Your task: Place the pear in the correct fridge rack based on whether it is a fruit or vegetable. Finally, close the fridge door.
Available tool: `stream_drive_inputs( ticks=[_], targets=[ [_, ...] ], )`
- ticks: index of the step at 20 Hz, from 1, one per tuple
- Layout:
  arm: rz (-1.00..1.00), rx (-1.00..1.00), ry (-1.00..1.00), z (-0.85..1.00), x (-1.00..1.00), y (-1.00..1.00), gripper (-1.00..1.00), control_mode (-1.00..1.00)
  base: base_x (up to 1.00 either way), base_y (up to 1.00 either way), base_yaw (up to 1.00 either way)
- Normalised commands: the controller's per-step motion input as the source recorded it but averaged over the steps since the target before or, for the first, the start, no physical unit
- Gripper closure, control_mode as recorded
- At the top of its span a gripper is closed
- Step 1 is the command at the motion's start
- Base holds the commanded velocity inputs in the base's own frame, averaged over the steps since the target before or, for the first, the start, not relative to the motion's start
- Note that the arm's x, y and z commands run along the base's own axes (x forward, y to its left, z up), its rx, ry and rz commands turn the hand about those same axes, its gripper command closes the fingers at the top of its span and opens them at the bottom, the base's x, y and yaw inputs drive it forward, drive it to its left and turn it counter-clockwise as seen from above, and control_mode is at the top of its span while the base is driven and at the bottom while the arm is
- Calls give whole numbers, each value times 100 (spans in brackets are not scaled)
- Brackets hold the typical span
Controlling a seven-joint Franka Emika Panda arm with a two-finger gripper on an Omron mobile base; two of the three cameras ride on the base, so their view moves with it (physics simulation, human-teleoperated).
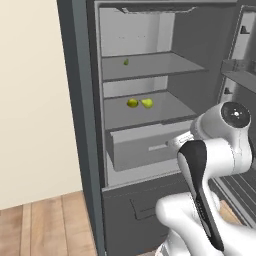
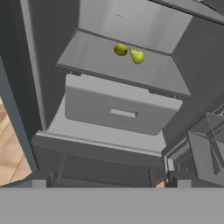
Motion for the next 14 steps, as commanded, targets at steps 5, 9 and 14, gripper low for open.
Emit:
stream_drive_inputs(
  ticks=[5,9,14],
  targets=[
    [0,0,0,0,0,0,-100,100,-73,-7,-1],
    [0,0,0,0,0,0,-100,100,-58,0,-3],
    [0,0,0,0,0,0,-100,100,-49,0,-4]
  ],
)
